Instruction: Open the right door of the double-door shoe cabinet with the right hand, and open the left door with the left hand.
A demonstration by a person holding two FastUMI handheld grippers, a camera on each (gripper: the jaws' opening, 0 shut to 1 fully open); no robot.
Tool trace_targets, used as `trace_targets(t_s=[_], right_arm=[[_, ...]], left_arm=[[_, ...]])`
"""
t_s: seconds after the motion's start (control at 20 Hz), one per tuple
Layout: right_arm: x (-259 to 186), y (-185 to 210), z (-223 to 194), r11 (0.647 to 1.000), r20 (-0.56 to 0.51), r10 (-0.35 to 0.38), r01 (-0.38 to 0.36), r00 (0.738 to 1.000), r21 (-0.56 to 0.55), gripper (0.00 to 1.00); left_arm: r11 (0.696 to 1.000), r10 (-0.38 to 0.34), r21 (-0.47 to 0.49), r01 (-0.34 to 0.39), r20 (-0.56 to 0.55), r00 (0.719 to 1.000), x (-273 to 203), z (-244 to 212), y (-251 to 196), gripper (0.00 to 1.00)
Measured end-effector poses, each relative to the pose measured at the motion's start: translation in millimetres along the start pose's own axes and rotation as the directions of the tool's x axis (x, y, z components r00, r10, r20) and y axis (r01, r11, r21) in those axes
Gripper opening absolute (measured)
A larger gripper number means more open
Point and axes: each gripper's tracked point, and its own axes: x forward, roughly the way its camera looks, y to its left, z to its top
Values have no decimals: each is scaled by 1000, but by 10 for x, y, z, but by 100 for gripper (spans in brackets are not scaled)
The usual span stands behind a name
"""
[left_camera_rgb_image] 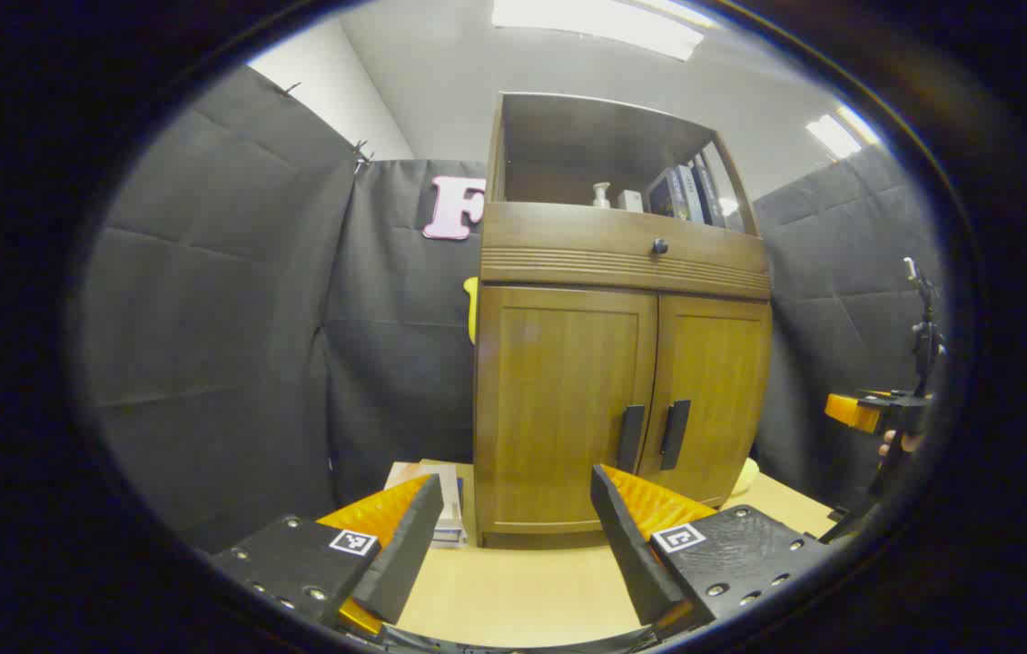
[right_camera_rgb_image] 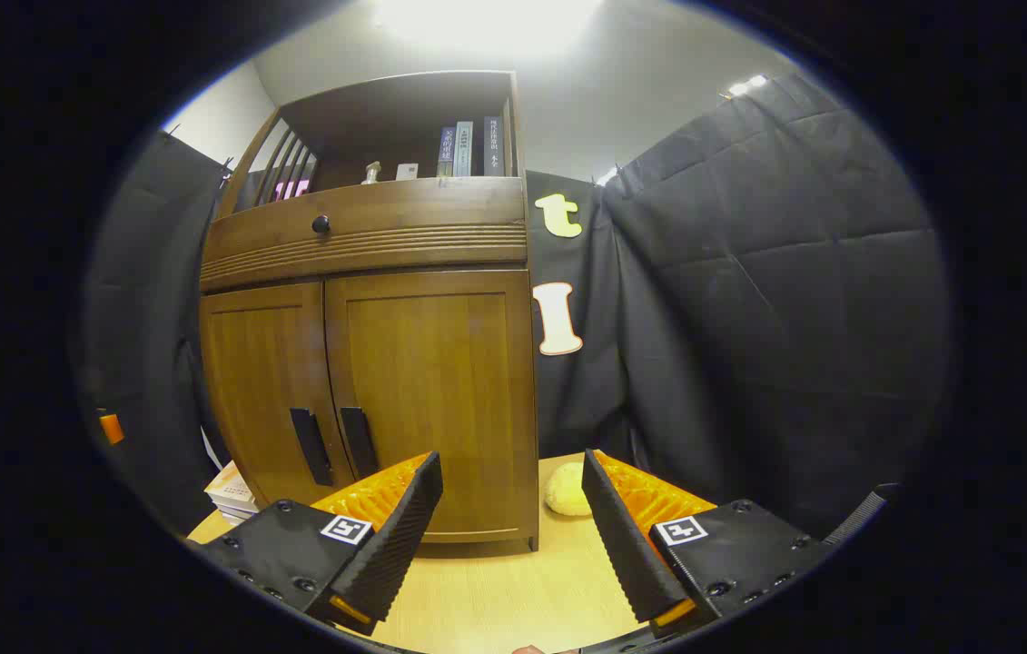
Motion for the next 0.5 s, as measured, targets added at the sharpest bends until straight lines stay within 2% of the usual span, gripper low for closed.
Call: trace_targets(t_s=[0.15,0.25,0.35,0.5], right_arm=[[66,88,53,1000,7,17,-17,1000,-2,97],[105,142,81,1000,13,27,-27,1000,-14,97],[133,202,101,999,13,39,-38,999,-18,96],[140,270,143,999,15,47,-47,999,-10,97]], left_arm=[[1000,4,-21,-4,4,1000,-75,-31,9,96],[1000,15,-22,-15,2,1000,-116,-49,25,92],[999,28,-18,-28,5,1000,-116,-46,69,94],[998,17,-64,-17,11,1000,-116,15,51,96]])
